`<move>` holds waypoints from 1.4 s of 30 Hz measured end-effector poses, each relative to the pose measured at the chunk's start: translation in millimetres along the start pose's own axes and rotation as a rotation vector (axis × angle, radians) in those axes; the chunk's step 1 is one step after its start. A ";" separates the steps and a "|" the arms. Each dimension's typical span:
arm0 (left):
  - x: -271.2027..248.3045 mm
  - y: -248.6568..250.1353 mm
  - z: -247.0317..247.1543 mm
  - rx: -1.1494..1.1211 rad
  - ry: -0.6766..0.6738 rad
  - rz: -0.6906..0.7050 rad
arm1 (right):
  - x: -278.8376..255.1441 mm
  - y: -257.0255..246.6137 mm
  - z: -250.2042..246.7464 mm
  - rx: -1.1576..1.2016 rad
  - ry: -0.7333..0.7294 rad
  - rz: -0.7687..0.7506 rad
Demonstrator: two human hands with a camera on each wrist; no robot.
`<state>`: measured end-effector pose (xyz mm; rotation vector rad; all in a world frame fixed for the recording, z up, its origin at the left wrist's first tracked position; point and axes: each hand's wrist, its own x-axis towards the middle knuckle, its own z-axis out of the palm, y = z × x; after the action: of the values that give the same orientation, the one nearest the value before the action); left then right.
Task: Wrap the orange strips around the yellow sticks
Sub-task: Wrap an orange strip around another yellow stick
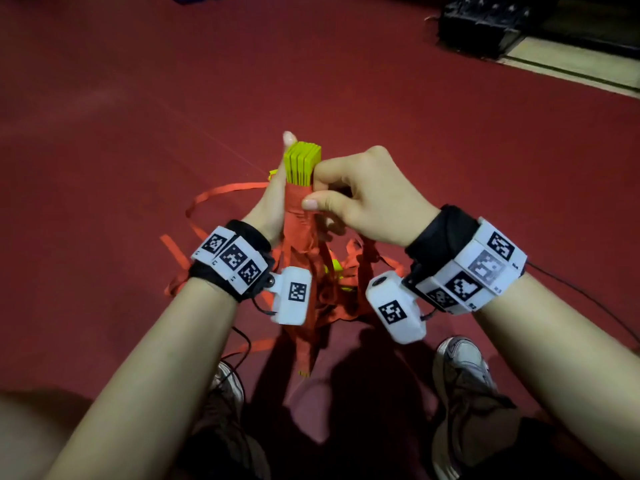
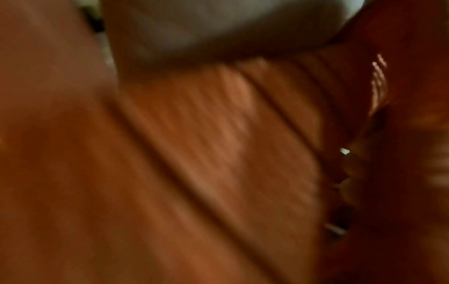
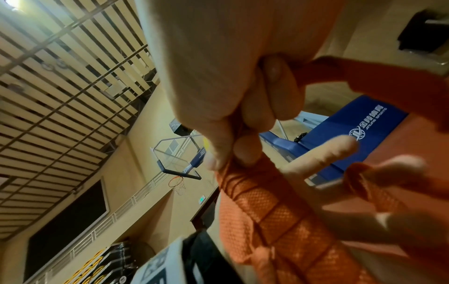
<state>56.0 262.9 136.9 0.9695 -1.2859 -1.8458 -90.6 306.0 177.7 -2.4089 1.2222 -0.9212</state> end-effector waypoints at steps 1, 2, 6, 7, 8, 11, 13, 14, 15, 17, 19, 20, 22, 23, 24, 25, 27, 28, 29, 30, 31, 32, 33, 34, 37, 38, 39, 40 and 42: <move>1.9 4.0 0.9 0.055 0.018 0.032 | -0.2 -0.2 0.5 0.001 0.002 0.002; 4.2 6.7 0.6 0.108 0.046 0.064 | -0.1 0.3 0.8 0.001 0.002 0.006; 1.8 12.4 -16.6 0.392 0.127 0.017 | -0.4 0.8 0.5 0.012 -0.003 0.008; -2.2 15.4 -21.3 0.517 0.191 -0.022 | -0.3 -0.7 1.4 0.013 -0.001 0.003; -6.0 17.3 -24.5 0.610 0.253 -0.034 | -0.2 -2.0 2.6 0.014 0.001 -0.002; -5.9 13.9 -23.3 0.778 0.435 0.270 | -0.3 0.0 7.1 -0.006 0.027 0.022; -1.2 7.5 -15.3 0.625 0.557 0.486 | -0.5 4.8 8.7 -0.033 0.061 0.066; 0.4 4.3 -10.3 0.467 0.550 0.513 | -0.7 6.8 9.0 -0.039 0.072 0.085; 2.7 -0.1 -6.6 0.325 0.529 0.510 | -0.8 8.2 9.5 -0.045 0.079 0.102; 3.8 -7.7 1.3 0.185 0.462 0.483 | -0.5 9.4 11.1 -0.060 0.097 0.133; 2.9 -12.1 6.8 0.083 0.298 0.401 | -0.5 12.8 8.8 -0.061 0.111 0.145; 1.2 -13.5 7.8 0.057 0.228 0.358 | -1.0 15.0 5.7 -0.046 0.095 0.145; 0.6 -15.5 5.1 0.146 0.151 0.380 | -1.3 16.8 -2.7 -0.009 0.002 0.155; 2.0 -17.1 1.9 0.190 0.138 0.425 | -0.8 15.8 -7.2 -0.001 -0.046 0.161; 2.5 -17.0 -0.4 0.201 0.133 0.453 | 0.0 14.7 -11.6 -0.004 -0.070 0.162; 3.0 -16.4 -3.1 0.191 0.138 0.454 | 0.9 14.0 -15.7 -0.018 -0.071 0.164; 3.7 -15.6 -4.3 0.167 0.140 0.459 | 3.7 16.8 -24.7 -0.075 -0.048 0.186; 3.0 -15.4 -3.8 0.160 0.126 0.451 | 4.8 19.0 -28.3 -0.122 -0.040 0.205; 2.8 -15.7 -3.3 0.148 0.114 0.446 | 5.2 20.3 -30.2 -0.176 -0.032 0.222; 0.6 -13.9 -0.9 0.145 0.104 0.442 | 5.1 21.2 -30.3 -0.228 -0.023 0.232; -0.3 -13.0 0.7 0.153 0.093 0.443 | 4.8 21.7 -28.5 -0.273 -0.016 0.240; -1.6 -12.3 1.7 0.165 0.078 0.446 | 4.7 21.8 -25.1 -0.304 -0.014 0.245; -1.5 -12.1 0.0 0.178 0.065 0.449 | 4.3 22.3 -21.1 -0.315 -0.009 0.247; -2.4 -10.8 -1.5 0.187 0.069 0.448 | 4.0 23.8 -17.9 -0.305 0.008 0.245; -2.4 -9.3 -8.6 0.175 0.126 0.427 | 3.4 30.0 -18.2 -0.197 0.115 0.221; -1.3 -9.9 -8.9 0.183 0.129 0.425 | 3.2 30.5 -19.5 -0.157 0.140 0.224; 0.0 -11.0 -8.4 0.190 0.124 0.431 | 2.6 29.7 -19.7 -0.115 0.152 0.236; 0.3 -11.7 -6.5 0.191 0.113 0.437 | 2.1 28.4 -18.9 -0.063 0.157 0.261; 2.1 -13.1 -3.3 0.188 0.103 0.440 | 2.4 24.9 -15.9 0.101 0.155 0.331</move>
<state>56.3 263.4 123.3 0.7857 -1.4895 -1.3427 -115.3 289.6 178.0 -2.0064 1.5324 -1.0492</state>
